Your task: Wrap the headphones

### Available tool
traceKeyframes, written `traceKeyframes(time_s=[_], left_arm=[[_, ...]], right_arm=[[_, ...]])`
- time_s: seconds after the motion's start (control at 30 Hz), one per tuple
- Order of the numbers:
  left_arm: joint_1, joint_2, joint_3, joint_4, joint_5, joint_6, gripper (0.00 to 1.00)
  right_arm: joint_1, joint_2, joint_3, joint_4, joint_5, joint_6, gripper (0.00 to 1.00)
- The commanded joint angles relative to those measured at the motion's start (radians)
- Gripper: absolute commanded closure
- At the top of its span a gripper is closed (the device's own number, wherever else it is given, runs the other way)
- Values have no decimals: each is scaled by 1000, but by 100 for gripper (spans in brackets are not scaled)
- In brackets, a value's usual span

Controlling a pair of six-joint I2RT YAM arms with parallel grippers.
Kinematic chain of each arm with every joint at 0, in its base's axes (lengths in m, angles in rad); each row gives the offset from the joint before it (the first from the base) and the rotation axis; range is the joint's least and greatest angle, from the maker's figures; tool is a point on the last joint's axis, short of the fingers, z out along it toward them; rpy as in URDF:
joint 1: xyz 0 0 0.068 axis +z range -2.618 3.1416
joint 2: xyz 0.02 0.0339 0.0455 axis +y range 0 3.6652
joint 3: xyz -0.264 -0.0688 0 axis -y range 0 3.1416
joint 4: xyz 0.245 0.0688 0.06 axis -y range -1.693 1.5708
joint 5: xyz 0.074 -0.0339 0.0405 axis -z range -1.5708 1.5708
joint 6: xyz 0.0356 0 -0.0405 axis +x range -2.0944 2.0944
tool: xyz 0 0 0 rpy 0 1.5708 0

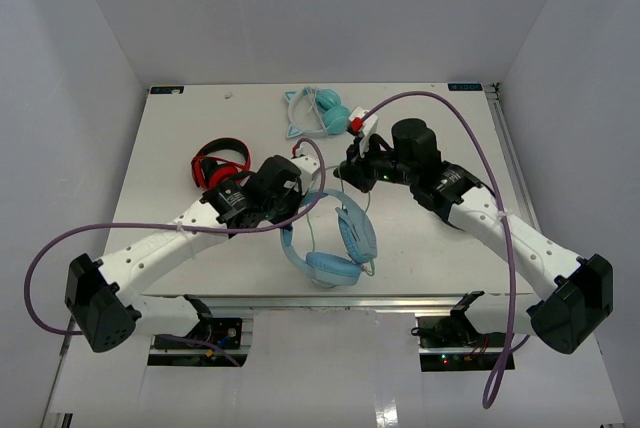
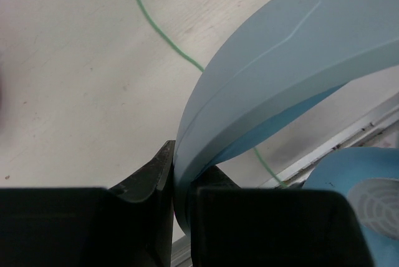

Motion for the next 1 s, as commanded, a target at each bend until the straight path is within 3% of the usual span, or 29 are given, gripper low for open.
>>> traceKeyframes(time_s=[0.0,0.17,0.57,0.97], left_arm=[[-8,26,-7,-23,-153,-52,100],[1,71,9,-55,-261,-85,100],[34,140,84,-55,-295,-140,100],[50,149,129,-40,-319,-202,100]], right_arm=[[2,-55,71,-57,10,-14,92],[12,-99,52,-71,-38,-2,92],[111,-131,12,-46,-90,118,92],[157,-153,-140,152,-139,243,88]])
